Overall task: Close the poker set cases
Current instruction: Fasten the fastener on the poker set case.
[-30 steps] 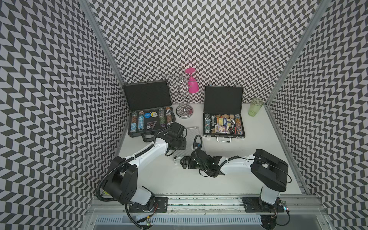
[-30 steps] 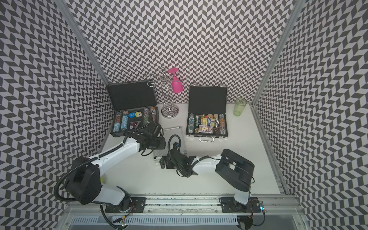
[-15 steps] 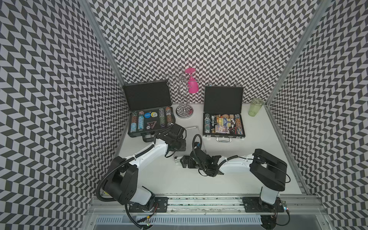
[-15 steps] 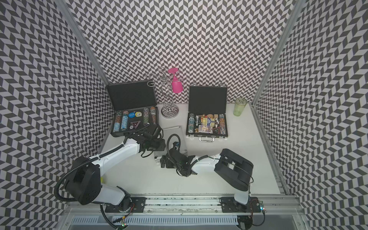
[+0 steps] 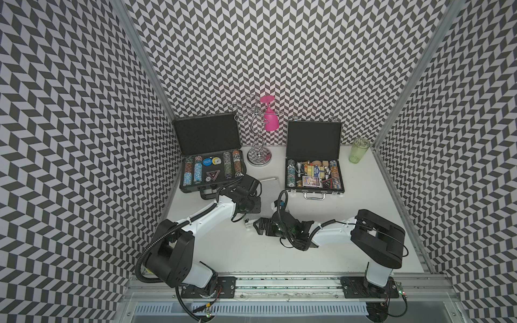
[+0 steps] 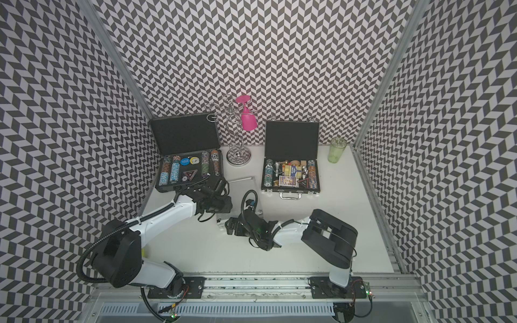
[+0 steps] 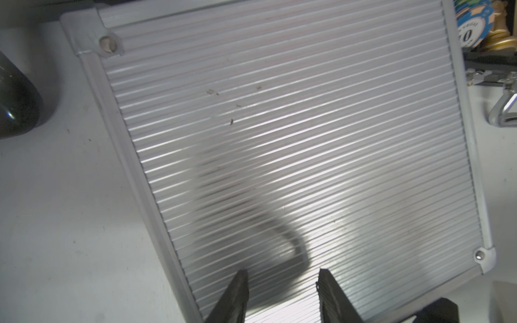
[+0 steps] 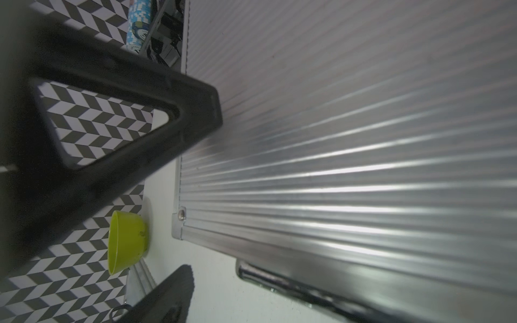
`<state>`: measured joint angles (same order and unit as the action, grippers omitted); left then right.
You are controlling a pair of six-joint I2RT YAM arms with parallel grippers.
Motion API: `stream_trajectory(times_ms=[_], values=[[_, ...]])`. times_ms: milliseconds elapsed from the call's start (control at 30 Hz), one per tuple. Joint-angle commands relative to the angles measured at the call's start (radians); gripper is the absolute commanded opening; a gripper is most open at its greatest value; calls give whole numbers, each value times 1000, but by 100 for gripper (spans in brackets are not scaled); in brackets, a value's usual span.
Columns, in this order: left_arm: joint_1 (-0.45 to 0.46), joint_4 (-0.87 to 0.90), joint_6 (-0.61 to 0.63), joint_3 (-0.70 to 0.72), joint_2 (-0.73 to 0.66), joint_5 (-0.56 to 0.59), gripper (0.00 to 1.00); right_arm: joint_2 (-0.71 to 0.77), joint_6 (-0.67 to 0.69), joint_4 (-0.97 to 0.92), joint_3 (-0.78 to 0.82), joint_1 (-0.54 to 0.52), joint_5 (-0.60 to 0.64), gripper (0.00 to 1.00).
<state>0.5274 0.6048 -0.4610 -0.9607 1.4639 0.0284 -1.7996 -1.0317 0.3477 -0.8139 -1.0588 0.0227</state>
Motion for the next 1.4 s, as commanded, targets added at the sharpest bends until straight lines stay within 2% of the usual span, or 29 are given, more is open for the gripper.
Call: stream_trajectory(times_ms=[0, 100, 400, 1367], values=[[-7, -17, 6, 13, -27, -2, 44, 1, -90, 69, 95, 19, -70, 98], [-7, -17, 7, 14, -27, -4, 44, 1, -98, 148, 115, 28, -114, 98], [-9, -16, 5, 16, -33, -2, 44, -4, -85, 191, 122, 34, -145, 97], [-8, -25, 3, 26, -34, -5, 44, 35, -160, 390, 197, 59, -169, 97]])
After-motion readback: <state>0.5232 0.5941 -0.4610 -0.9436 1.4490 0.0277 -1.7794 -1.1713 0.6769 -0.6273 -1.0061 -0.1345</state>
